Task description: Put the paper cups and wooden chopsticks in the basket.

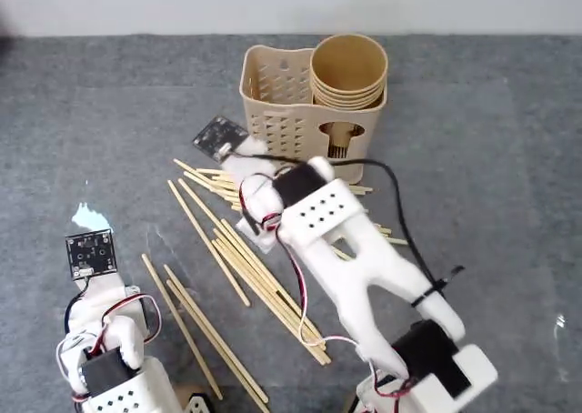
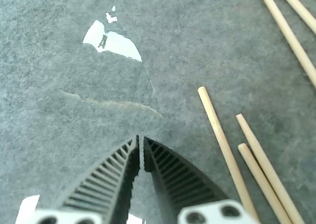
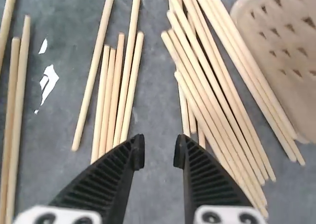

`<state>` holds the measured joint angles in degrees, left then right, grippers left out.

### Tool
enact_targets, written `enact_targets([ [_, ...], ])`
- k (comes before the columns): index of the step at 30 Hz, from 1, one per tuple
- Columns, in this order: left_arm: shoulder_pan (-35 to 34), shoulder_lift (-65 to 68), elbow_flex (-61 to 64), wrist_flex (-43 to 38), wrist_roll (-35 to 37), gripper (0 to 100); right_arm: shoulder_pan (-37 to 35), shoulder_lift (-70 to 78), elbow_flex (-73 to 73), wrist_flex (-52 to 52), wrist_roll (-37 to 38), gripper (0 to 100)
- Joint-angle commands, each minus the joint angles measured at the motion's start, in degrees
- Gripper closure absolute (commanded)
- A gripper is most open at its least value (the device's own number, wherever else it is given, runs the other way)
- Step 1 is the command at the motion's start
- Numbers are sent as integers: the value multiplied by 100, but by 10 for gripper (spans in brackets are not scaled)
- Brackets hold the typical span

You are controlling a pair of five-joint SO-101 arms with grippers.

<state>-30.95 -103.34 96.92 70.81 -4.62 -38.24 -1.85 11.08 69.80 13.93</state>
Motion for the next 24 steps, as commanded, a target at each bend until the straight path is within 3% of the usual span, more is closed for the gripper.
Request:
enact_targets([
  [1, 26, -97, -48, 26, -9, 986, -13, 488, -62, -523, 246, 879],
  [13, 26, -97, -48, 26, -9, 986, 374, 2545, -1688, -488, 273, 879],
  [21, 26, -97, -48, 26, -9, 986, 409, 2360, -2163, 75, 273, 876],
  [24, 26, -97, -48, 26, -9, 986, 444, 2273, -2207, 154, 273, 824],
])
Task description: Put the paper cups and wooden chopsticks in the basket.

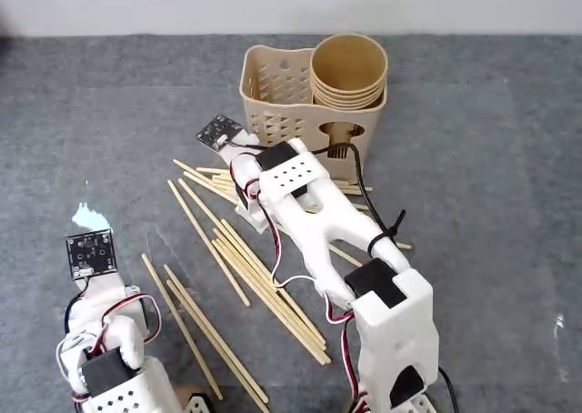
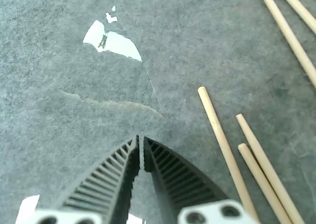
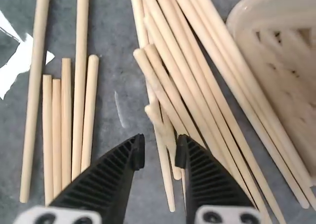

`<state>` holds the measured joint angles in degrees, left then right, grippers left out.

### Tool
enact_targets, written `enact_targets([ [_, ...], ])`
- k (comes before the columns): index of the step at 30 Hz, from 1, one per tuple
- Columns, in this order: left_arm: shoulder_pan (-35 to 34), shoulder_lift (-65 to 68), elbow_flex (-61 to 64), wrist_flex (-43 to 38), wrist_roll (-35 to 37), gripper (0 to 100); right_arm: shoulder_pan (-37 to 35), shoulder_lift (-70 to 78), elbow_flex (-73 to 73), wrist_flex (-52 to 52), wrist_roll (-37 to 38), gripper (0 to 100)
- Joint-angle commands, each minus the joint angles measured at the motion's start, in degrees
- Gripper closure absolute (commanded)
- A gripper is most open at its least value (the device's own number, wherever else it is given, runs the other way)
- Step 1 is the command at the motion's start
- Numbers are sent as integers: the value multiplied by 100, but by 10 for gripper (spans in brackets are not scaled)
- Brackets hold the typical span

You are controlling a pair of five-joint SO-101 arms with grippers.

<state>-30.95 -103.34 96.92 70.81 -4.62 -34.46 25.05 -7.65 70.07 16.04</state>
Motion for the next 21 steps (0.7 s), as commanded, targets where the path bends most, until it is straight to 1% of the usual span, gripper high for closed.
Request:
enact_targets([
  [1, 26, -97, -48, 26, -9, 986, 75, -391, -325, 127, 62, 805],
  [3, 26, -97, -48, 26, -9, 986, 75, -242, -325, 136, 62, 785],
  [12, 26, -97, -48, 26, -9, 986, 75, 523, -352, -277, 70, 788],
  [14, 26, -97, -48, 26, -9, 986, 75, 611, -352, -242, 70, 826],
  [19, 26, -97, -48, 26, -9, 986, 75, 444, -352, -259, 70, 992],
  [21, 26, -97, -48, 26, -9, 986, 75, 338, -352, -233, 70, 982],
])
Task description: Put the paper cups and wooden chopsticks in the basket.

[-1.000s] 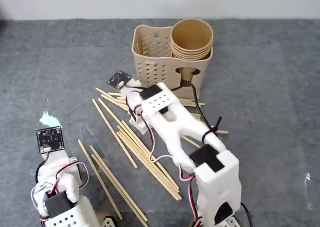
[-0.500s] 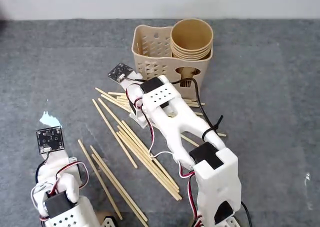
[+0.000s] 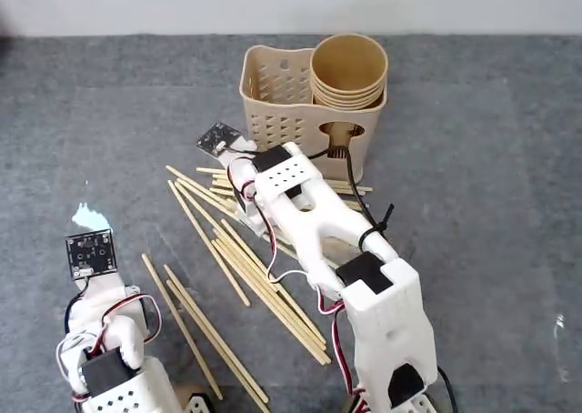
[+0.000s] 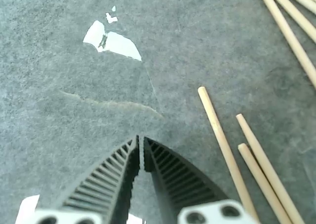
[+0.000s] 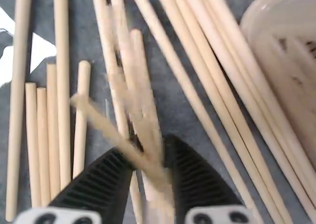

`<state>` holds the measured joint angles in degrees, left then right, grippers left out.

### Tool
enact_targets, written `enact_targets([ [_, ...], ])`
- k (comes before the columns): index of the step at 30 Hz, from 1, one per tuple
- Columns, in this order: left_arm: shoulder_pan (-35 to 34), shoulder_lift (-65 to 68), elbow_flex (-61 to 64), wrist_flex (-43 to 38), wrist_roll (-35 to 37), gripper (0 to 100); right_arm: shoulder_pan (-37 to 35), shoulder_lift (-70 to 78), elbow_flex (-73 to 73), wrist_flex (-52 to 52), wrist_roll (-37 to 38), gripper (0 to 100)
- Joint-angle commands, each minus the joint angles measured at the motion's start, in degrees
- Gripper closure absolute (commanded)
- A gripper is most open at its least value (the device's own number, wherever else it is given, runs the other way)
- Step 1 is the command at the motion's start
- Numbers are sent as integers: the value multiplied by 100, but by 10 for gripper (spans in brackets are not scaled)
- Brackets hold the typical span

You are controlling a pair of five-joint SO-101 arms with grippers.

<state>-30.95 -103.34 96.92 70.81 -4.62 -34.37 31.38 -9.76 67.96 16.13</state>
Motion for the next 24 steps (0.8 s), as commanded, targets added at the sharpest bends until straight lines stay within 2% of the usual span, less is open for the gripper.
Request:
enact_targets([
  [1, 26, -97, -48, 26, -9, 986, 66, -330, -132, -4, 62, 981],
  [8, 26, -97, -48, 26, -9, 986, 48, -769, -132, 347, 62, 991],
  [17, 26, -97, -48, 35, -9, 986, 31, -2404, -141, 910, 62, 991],
  [24, 35, -97, -48, 35, -9, 986, -163, -3231, -141, 901, 62, 991],
])
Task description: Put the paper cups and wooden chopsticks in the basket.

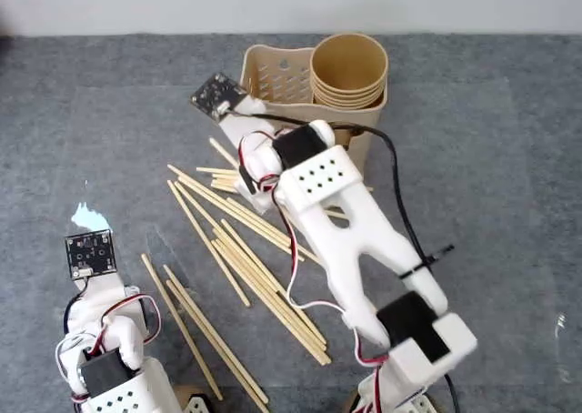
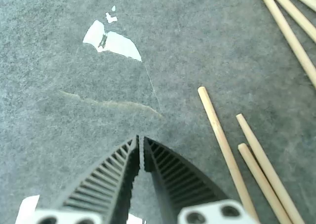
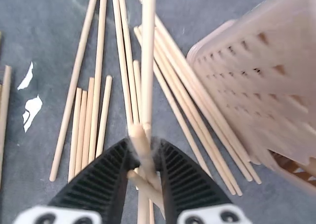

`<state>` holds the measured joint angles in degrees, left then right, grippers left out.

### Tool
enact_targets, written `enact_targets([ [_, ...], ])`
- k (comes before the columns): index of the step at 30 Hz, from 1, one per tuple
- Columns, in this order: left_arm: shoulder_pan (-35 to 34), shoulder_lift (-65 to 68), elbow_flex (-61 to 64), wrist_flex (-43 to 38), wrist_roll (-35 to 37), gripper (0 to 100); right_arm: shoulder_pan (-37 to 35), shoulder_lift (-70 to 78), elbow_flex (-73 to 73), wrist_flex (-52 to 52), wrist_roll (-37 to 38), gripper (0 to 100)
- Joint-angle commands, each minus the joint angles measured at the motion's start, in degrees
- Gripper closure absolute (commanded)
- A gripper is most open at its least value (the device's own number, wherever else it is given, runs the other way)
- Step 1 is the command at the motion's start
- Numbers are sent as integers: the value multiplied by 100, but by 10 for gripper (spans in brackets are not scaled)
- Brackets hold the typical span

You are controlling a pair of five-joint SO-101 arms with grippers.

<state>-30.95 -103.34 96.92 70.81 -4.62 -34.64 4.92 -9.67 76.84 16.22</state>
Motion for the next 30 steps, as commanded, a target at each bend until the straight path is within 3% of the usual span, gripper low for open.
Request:
enact_targets([
  [1, 35, -97, -48, 35, -9, 986, -207, -681, -149, -4, 44, 991],
  [20, 35, -97, -48, 35, -9, 986, -382, -1130, -2303, -119, -9, 991],
  [30, 35, -97, -48, 35, -9, 986, -163, -1130, -3095, -699, 18, 991],
])
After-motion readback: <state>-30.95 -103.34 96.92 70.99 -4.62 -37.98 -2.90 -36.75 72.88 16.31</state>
